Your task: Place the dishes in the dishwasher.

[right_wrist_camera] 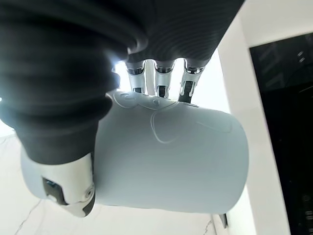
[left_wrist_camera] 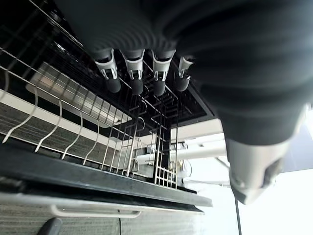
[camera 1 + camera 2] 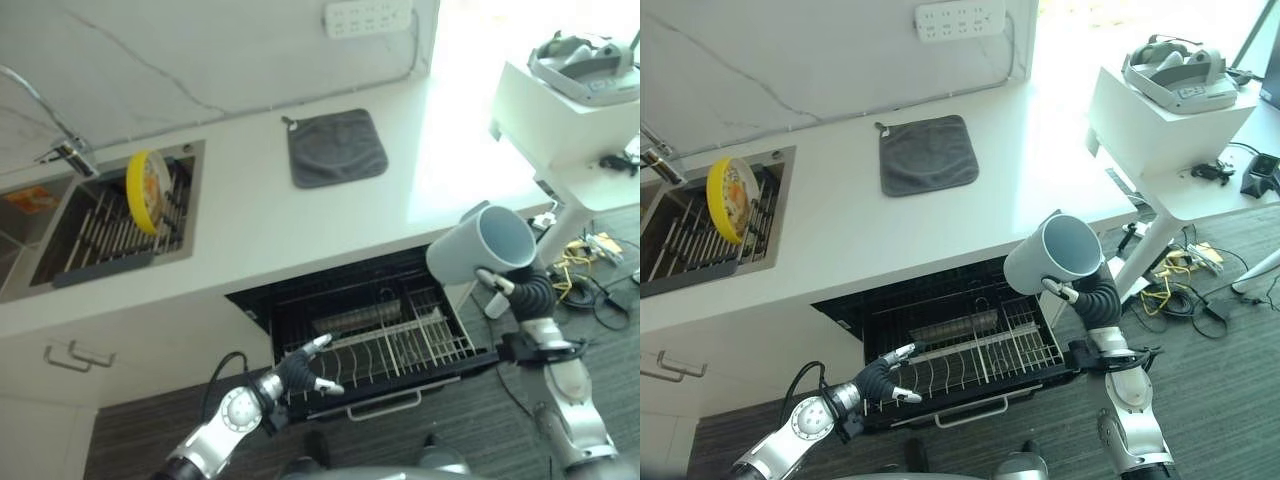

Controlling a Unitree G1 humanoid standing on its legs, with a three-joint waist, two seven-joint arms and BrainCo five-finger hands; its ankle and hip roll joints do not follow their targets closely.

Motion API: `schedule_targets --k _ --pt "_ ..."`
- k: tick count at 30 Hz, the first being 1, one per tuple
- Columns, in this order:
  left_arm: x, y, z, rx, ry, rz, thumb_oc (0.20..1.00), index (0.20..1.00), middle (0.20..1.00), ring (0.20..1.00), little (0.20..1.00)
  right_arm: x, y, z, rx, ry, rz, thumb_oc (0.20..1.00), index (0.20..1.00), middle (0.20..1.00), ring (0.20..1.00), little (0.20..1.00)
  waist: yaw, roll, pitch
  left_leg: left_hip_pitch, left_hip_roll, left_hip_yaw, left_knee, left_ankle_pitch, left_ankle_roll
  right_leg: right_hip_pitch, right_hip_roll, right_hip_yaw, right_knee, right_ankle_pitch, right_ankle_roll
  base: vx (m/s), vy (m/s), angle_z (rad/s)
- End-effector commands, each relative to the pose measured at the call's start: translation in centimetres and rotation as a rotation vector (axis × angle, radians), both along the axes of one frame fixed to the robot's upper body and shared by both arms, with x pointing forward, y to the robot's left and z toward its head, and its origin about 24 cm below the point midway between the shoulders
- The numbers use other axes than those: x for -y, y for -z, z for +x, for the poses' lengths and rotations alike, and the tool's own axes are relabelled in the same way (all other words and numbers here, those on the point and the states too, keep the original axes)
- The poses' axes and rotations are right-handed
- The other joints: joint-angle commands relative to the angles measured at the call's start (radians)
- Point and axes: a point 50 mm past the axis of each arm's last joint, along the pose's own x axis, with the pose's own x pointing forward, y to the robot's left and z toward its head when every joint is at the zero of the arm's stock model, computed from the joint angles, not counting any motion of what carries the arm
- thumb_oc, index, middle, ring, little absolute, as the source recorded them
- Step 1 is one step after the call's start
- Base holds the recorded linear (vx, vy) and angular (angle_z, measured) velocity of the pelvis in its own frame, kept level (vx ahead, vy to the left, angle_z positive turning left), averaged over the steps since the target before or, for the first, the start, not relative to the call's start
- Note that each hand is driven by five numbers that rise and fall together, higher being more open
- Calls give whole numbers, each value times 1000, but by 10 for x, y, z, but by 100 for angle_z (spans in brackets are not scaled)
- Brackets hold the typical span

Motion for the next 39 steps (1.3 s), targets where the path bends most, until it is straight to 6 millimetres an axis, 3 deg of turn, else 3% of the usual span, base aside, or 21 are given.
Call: schedule_targets --k 1,7,16,22,28,33,39 --pt "-8 -9 17 53 -15 15 1000 1000 1000 1000 1000 -1 -29 8 131 -44 -113 200 200 200 200 200 16 -4 7 50 79 70 133 -121 -19 -91 -36 3 208 -102 -20 -8 17 -12" --pt "-16 -11 28 120 21 180 1000 1000 1000 1000 1000 14 -12 6 45 -37 -187 200 200 200 200 200 1 -5 25 36 76 62 155 -131 -11 -113 -38 18 258 -126 -24 0 2 -3" --pt "-12 -18 30 174 183 282 1000 1000 1000 1000 1000 22 17 20 -133 -80 -298 200 200 200 200 200 32 -2 59 -2 49 24 266 -187 8 -126 -61 9 314 -146 -38 7 7 2" --pt "-21 -21 21 79 315 328 1000 1000 1000 1000 1000 30 12 32 -173 -128 -478 200 200 200 200 200 79 -7 89 -23 27 -17 287 -200 22 -135 -82 -11 345 -148 -26 2 -8 18" --pt "-25 -24 16 92 366 359 1000 1000 1000 1000 1000 35 15 41 -214 -135 -580 200 200 200 200 200 110 -3 113 -33 19 -41 285 -192 23 -131 -89 -31 348 -146 -23 37 -8 13" --pt "-22 -30 20 90 434 376 1000 1000 1000 1000 1000 41 19 53 -254 -73 -579 200 200 200 200 200 136 3 151 -63 14 -58 294 -188 23 -149 -96 -42 362 -144 -20 -7 -3 15" --pt "-16 -37 28 225 514 517 1000 1000 1000 1000 1000 51 16 72 -288 20 -577 200 200 200 200 200 161 8 194 -91 10 -76 297 -180 21 -167 -97 -45 367 -139 -17 -14 -1 3"
